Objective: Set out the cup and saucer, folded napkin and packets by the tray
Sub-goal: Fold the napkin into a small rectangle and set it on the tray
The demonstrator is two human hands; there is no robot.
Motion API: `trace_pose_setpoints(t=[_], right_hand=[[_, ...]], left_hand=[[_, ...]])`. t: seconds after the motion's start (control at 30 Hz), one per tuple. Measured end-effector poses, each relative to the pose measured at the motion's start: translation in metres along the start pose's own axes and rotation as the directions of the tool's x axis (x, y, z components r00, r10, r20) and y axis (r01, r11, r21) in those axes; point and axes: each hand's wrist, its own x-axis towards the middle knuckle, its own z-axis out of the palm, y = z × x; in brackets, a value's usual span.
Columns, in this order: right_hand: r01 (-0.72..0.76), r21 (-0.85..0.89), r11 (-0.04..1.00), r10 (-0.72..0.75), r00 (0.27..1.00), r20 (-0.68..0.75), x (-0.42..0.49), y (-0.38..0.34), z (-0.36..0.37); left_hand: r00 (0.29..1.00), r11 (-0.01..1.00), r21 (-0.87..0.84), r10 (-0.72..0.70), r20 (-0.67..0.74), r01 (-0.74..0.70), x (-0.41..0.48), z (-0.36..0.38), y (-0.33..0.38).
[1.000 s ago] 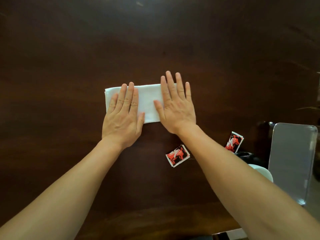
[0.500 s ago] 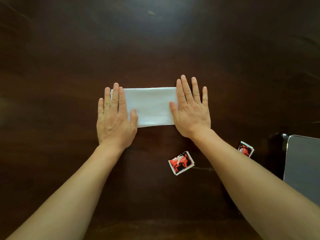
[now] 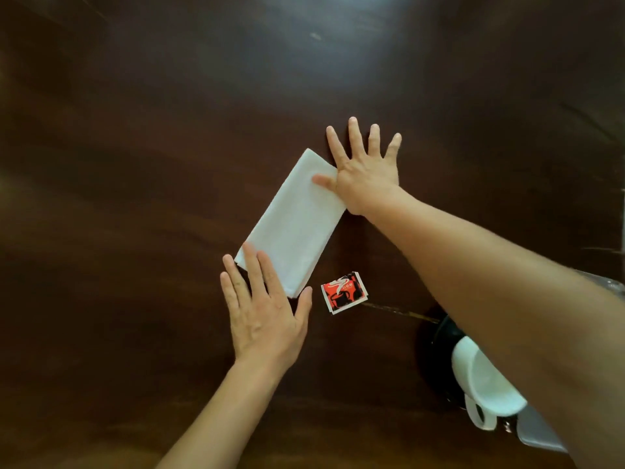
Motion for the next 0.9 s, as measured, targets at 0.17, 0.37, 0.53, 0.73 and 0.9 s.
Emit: trace_pose_setpoints(t=[0.17,0.37,0.53,0.73,0.9], right_hand=[[-0.099,0.151,0.983,0.092,0.994,0.056,-0.008,-0.028,-0.02],[-0.105,0.519,0.849,0.102,0.994,0.033,-0.038,-0.033,-0.027],[-0.239,0.687,0.686,0.188,0.971,0.149,-0.036,-0.034,-0.04],[-0.306,0.766,0.565,0.167,0.952,0.257,-0.038,-0.037,-0.045],[-0.186,0.88,0.437,0.107,0.982,0.154,-0.053,-0.042,-0.064]], left_hand=[[0.998,0.992,0.104,0.064,0.026,-0.067,-0.018,0.001,-0.012],[0.976,0.977,-0.009,0.211,-0.055,-0.212,-0.018,-0.001,-0.024],[0.948,0.953,-0.011,0.299,-0.105,-0.302,-0.021,0.018,-0.042],[0.945,0.953,-0.024,0.294,-0.145,-0.301,-0.021,0.028,-0.042],[0.947,0.955,-0.019,0.29,-0.136,-0.296,-0.021,0.029,-0.044]])
